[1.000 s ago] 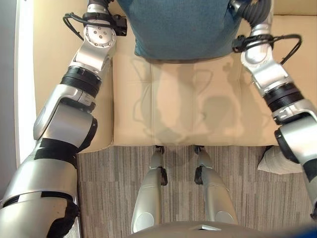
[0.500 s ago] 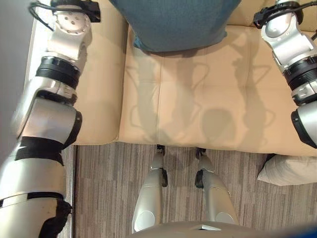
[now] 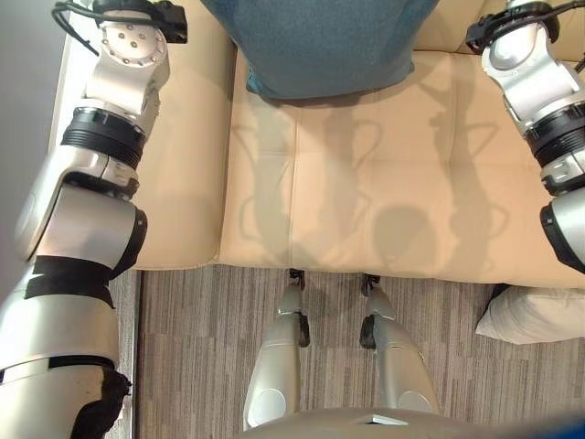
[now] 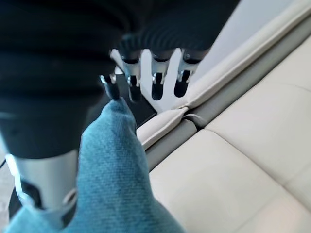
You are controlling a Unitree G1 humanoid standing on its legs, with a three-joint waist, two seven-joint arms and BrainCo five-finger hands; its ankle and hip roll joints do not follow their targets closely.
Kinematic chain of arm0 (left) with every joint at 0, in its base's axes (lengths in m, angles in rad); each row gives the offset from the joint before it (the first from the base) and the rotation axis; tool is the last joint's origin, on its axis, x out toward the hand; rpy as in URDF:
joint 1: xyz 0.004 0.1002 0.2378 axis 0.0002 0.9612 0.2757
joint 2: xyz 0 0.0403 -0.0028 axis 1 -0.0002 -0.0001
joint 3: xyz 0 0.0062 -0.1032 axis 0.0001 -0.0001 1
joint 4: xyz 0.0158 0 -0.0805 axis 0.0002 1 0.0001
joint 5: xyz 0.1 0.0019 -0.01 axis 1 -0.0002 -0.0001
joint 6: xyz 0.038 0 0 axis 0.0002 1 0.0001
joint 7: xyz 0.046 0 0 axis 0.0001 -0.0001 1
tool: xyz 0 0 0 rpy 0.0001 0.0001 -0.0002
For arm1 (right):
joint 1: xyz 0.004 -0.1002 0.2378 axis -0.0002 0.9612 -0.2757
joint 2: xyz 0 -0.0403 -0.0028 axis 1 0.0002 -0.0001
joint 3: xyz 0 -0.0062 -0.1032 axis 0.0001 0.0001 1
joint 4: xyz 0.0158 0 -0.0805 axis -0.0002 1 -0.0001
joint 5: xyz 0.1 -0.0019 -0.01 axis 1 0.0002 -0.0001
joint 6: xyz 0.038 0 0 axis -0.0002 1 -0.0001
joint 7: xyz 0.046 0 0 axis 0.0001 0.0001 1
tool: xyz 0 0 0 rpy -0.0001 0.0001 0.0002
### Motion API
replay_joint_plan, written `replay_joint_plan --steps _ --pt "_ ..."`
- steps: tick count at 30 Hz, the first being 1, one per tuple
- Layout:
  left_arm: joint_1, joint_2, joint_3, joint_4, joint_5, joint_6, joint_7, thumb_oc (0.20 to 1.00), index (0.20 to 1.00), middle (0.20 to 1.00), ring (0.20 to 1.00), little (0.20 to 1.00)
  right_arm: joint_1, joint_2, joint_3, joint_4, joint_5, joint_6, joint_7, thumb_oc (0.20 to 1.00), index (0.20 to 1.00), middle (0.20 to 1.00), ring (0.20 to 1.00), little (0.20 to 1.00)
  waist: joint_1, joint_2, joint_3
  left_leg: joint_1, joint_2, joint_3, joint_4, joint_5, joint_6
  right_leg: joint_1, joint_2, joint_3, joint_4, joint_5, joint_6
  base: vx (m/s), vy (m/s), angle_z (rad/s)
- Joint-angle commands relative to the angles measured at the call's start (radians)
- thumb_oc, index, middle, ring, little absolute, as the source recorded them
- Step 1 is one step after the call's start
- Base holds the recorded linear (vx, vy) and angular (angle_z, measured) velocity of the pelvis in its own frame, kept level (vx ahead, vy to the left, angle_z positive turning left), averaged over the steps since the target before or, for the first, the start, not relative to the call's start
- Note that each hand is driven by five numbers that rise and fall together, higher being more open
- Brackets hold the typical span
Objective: Pick up all the scattered cushions and arrange them neatly on the sofa.
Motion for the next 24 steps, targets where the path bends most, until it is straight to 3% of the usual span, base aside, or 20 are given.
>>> replay_joint_plan --steps 1,4,5,8,11,14,20,24 --pt "0.051 -0.049 0.037 0.017 0.070 -0.077 0.074 1.000 1.000 1.000 1.000 1.000 0.021 0.003 0.017 0.061 -0.147 0.030 -0.053 1.000 1.000 1.000 1.000 1.000 0.035 -0.041 -0.121 0.033 -0.008 0.000 0.001 -0.079 -0.086 0.027 -0.067 -0.024 0.005 -0.051 0.123 0.00 0.000 0.00" --pt "0.178 -0.088 0.119 -0.113 0.079 -0.107 0.085 1.000 1.000 1.000 1.000 1.000 0.017 0.015 0.015 0.126 -0.189 0.078 -0.044 1.000 1.000 1.000 1.000 1.000 0.068 -0.053 -0.107 0.034 -0.005 -0.012 0.001 -0.077 -0.092 0.042 -0.073 -0.043 0.005 -0.059 0.122 0.05 -0.058 0.10" --pt "0.260 -0.102 0.161 -0.191 0.065 -0.122 0.077 1.000 1.000 1.000 1.000 1.000 0.031 0.026 -0.009 0.176 -0.178 0.096 -0.051 1.000 1.000 1.000 1.000 1.000 0.096 -0.060 -0.097 0.031 -0.005 -0.023 0.001 -0.074 -0.095 0.048 -0.075 -0.056 0.005 -0.063 0.122 0.03 -0.055 0.20" --pt "0.355 -0.098 0.200 -0.288 0.066 -0.133 0.063 1.000 1.000 1.000 1.000 1.000 0.038 0.025 -0.022 0.201 -0.176 0.112 -0.041 1.000 1.000 1.000 1.000 1.000 0.114 -0.063 -0.091 0.030 -0.003 -0.032 0.001 -0.071 -0.098 0.054 -0.075 -0.065 0.005 -0.067 0.121 0.03 -0.037 0.20" --pt "0.666 -0.085 0.305 -0.541 0.000 -0.171 -0.040 1.000 1.000 1.000 1.000 1.000 0.022 0.011 -0.036 0.308 -0.168 0.124 -0.022 1.000 1.000 1.000 1.000 1.000 0.168 -0.077 -0.085 0.027 -0.001 -0.043 0.001 -0.067 -0.102 0.062 -0.073 -0.085 0.005 -0.073 0.119 0.04 -0.016 0.23" --pt "0.838 -0.076 0.355 -0.647 -0.032 -0.171 -0.119 1.000 1.000 1.000 1.000 1.000 0.030 -0.027 -0.047 0.341 -0.171 0.113 -0.016 1.000 1.000 1.000 1.000 1.000 0.188 -0.083 -0.087 0.022 -0.004 -0.048 0.001 -0.065 -0.105 0.069 -0.072 -0.095 0.005 -0.077 0.119 0.03 0.001 0.20" --pt "1.127 -0.030 0.427 -0.758 -0.140 -0.152 -0.306 1.000 1.000 1.000 1.000 1.000 0.052 -0.148 -0.065 0.392 -0.179 0.090 0.006 1.000 1.000 1.000 1.000 1.000 0.216 -0.090 -0.097 0.013 -0.010 -0.065 0.001 -0.066 -0.107 0.082 -0.072 -0.124 0.005 -0.085 0.126 0.02 -0.005 0.13" --pt "1.244 -0.020 0.464 -0.785 -0.204 -0.128 -0.371 1.000 1.000 1.000 1.000 1.000 0.056 -0.206 -0.055 0.426 -0.185 0.088 0.027 1.000 1.000 1.000 1.000 1.000 0.233 -0.095 -0.098 0.018 -0.012 -0.071 0.001 -0.067 -0.106 0.095 -0.072 -0.133 0.005 -0.090 0.129 0.02 -0.009 0.14"
